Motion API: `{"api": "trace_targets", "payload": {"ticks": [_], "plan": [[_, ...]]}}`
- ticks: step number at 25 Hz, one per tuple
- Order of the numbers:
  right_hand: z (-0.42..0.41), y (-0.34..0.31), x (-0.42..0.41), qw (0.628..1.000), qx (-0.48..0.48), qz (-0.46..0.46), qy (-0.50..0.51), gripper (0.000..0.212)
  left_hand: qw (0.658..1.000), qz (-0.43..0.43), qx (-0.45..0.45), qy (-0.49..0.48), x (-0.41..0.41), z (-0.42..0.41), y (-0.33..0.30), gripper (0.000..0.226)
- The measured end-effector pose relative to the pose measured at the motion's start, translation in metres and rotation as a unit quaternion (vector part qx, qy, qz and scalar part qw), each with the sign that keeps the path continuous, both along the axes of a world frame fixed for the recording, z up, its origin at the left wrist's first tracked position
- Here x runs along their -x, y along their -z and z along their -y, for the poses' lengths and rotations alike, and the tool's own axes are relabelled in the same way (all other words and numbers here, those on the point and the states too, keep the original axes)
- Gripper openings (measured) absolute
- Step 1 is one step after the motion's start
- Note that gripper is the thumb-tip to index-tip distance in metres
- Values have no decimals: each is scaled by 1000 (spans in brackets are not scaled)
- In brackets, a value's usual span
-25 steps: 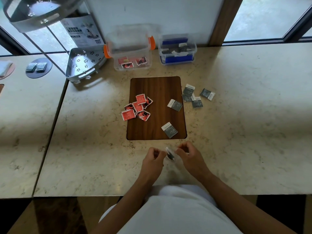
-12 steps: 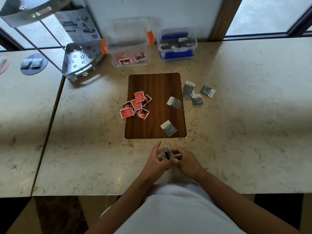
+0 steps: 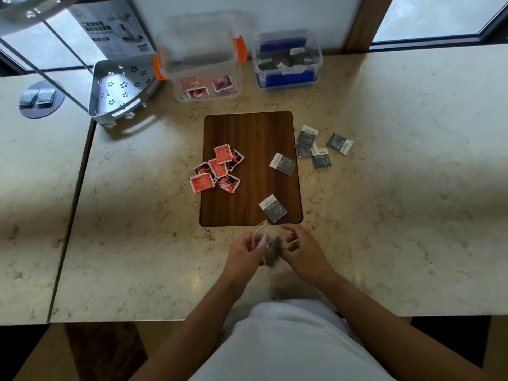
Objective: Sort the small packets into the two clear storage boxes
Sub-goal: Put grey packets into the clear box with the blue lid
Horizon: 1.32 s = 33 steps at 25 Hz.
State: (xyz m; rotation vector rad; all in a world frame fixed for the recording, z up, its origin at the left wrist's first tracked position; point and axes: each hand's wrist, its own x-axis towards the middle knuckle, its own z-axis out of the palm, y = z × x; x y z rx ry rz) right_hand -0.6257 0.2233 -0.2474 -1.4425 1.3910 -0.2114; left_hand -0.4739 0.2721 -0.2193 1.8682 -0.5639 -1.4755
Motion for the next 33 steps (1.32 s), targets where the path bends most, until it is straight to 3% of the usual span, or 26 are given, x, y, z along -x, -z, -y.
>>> {"api": "trace_targets", "payload": {"ticks": [2,7,11,16,24,33], "plan": [[8,0,2,1000,-6,-6,-8,50,999,-35,-5,-1,-4,9,0,16],[36,-1,7,996,-63,50,36,10,990,-134,4,-39,-16,43,-4,28],[75,-4,5,970,-107,137,172,13,981,-179,12,-69,-20,83,-4,27],[144,-13,-6,939,-104,223,239,8,994,-105,-41,-5,-11,157,-5,20],[285,-38,-27,911,-47,297,283,9,996,-23,42,69,-25,312,-38,20],[412,-37,-61,900,-66,343,261,15,998,-33,51,-8,-51,438,-36,17]]}}
